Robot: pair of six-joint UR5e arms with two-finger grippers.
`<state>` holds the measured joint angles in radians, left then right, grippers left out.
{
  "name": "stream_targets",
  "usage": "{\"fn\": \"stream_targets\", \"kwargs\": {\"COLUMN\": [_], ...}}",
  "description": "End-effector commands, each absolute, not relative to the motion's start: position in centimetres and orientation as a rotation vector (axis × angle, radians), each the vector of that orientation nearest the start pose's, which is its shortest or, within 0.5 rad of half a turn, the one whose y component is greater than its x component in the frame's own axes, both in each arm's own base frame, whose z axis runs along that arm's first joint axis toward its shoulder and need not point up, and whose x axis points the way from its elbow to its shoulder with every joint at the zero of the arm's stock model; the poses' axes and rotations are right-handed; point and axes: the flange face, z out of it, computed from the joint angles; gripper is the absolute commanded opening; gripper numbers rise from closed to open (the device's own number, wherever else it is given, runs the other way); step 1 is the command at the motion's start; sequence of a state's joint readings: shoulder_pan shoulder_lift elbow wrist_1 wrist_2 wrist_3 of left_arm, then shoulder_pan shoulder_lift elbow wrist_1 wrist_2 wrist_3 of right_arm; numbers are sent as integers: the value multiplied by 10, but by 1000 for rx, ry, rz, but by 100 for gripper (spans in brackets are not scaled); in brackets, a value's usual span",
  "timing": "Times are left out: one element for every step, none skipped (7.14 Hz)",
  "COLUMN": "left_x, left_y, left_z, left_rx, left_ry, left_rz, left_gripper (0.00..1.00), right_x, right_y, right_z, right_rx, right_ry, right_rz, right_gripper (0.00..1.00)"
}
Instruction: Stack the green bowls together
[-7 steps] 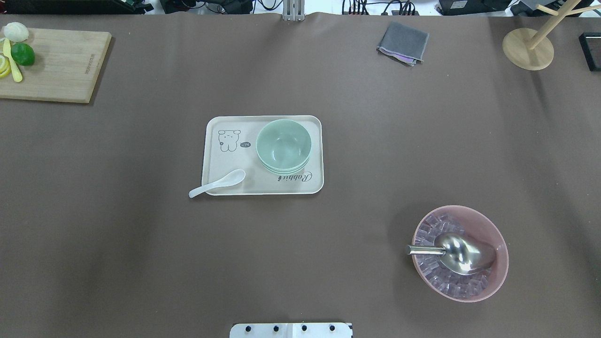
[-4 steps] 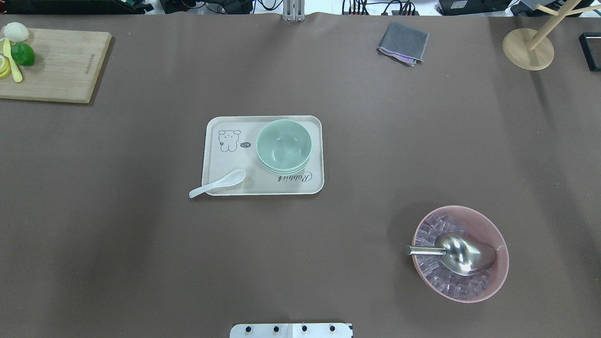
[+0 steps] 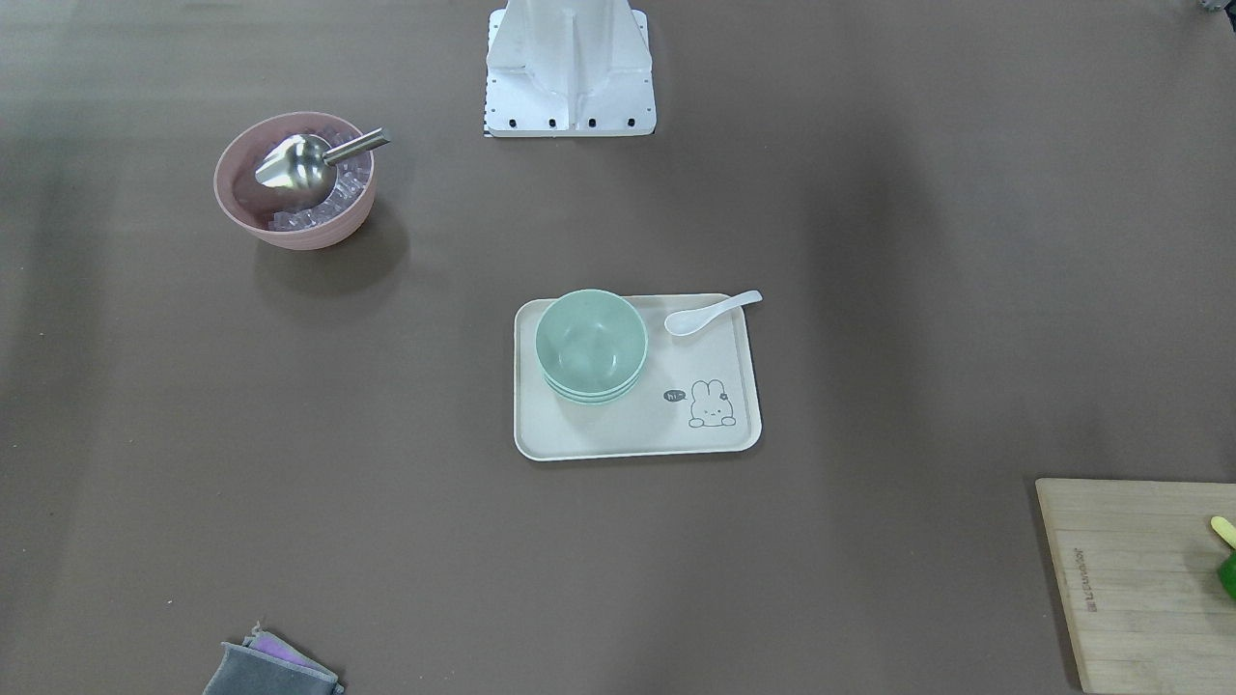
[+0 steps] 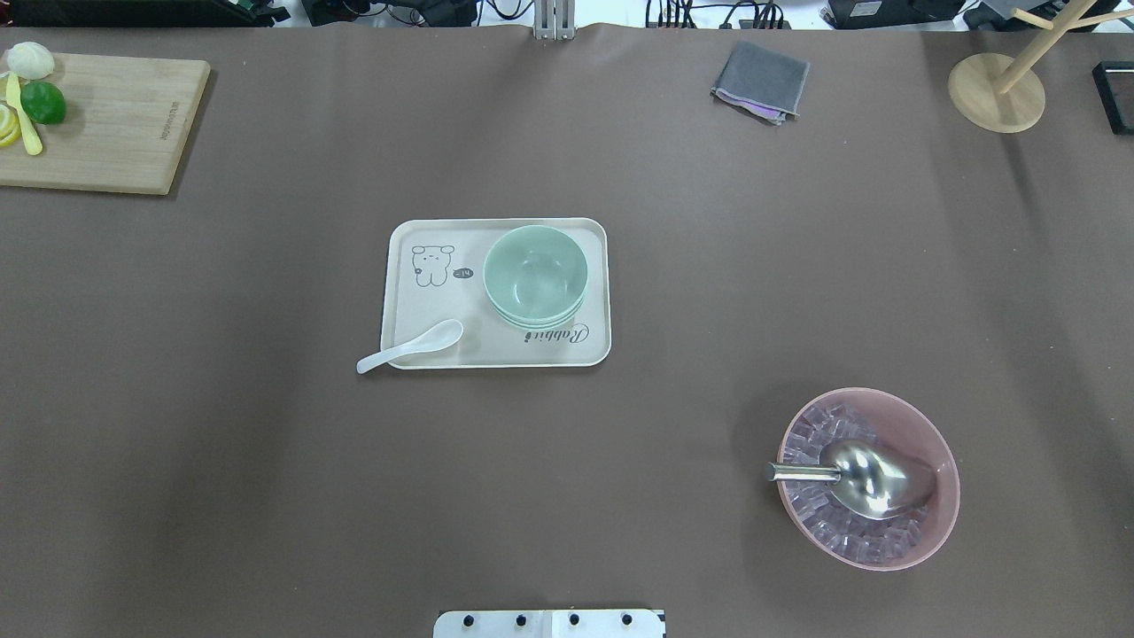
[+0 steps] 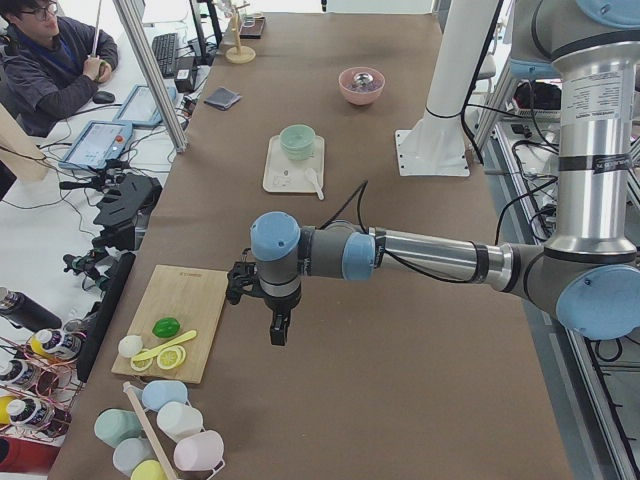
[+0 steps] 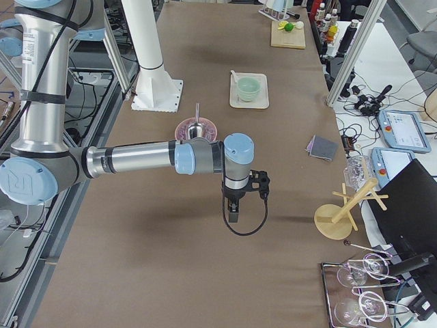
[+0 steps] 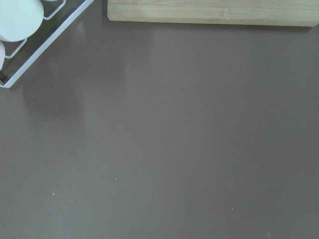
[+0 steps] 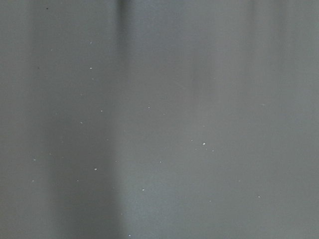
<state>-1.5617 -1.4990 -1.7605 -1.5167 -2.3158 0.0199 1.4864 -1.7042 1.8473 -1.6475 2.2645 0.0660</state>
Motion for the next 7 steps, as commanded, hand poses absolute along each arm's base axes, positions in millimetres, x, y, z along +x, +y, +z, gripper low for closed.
{"fn": "stream_targets", "kwargs": {"left_x": [-62,-61,-61,-61,-61,-61,-61], "left_y": [-462,-462,-462,-462,-462,-462,-462], "left_z": [609,608,609,609,609,609,609], "left_rx": [63,63,62,62,62,62,62], "left_ry": [743,745,745,745,745,745,745], "left_rz": [51,50,49,49,49,49,49], "left_gripper": [98,98,98,98,98,98,98], "right_x": [33,33,32,32,32,32,31], "right_y": [-440,-440,-440,-440,-440,-439,-439], "right_z": [598,598,598,599,599,599,600], "right_rx": [11,9,8,6,5,5,3], "right_ry": [-697,-697,-706,-708,-708,-708,-709], "right_rz": [-41,-39,-39,-39,-38,-38,-39], "right_gripper": [100,100,100,100,100,100,100]}}
